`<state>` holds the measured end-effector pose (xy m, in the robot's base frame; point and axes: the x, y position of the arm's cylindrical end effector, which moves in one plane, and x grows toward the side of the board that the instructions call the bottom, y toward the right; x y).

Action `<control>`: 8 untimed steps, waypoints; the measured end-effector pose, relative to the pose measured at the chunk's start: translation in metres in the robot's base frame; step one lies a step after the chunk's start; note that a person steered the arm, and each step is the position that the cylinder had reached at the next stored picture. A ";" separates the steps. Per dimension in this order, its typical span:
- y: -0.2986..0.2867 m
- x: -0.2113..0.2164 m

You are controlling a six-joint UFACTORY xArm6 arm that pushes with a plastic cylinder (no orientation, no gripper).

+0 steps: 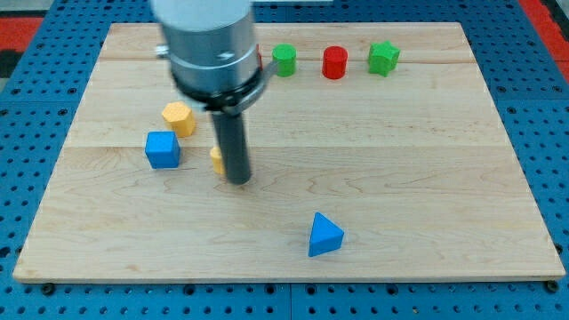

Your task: Move the yellow heart to the bottom right of the blue cube

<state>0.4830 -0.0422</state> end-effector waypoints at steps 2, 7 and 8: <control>0.008 -0.038; -0.034 -0.033; -0.034 0.012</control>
<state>0.4947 -0.0761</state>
